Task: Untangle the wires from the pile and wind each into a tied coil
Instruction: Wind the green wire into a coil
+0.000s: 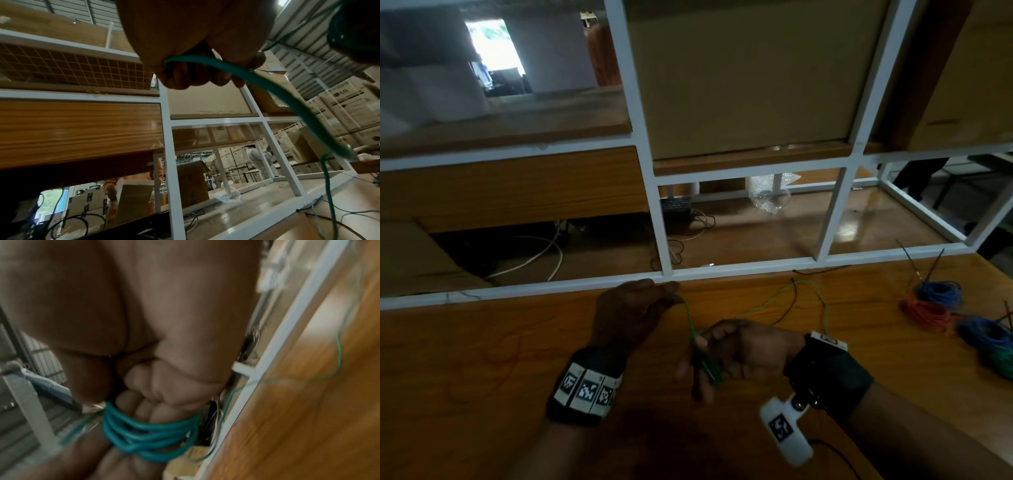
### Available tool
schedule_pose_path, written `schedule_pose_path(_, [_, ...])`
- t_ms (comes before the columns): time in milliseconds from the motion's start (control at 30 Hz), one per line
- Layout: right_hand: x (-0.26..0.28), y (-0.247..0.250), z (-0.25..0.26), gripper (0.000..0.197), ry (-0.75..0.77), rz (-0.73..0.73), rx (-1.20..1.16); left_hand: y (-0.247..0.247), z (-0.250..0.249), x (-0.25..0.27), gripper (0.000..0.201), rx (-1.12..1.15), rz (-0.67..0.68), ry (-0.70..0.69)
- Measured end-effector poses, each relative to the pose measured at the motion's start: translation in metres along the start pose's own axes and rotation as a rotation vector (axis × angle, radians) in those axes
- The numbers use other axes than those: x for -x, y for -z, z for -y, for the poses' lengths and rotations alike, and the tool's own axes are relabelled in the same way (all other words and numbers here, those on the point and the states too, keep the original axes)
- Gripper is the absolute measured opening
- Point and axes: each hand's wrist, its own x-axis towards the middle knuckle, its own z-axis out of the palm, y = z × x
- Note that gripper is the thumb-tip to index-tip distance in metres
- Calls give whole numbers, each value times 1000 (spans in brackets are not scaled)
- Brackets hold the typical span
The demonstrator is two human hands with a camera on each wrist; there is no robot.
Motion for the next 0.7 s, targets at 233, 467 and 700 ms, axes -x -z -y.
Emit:
schedule_pose_path(233, [-4,-12,29,37,476,50,-643,-40,-31,9,36,339,192,254])
schedule_pose_path(467, [-14,6,41,30,834,-784,-442,-65,-68,31,16,741,358,712])
schedule_pose_path(700, [12,52,16,17,250,-1440,919,-48,-59,64,27,1005,161,972])
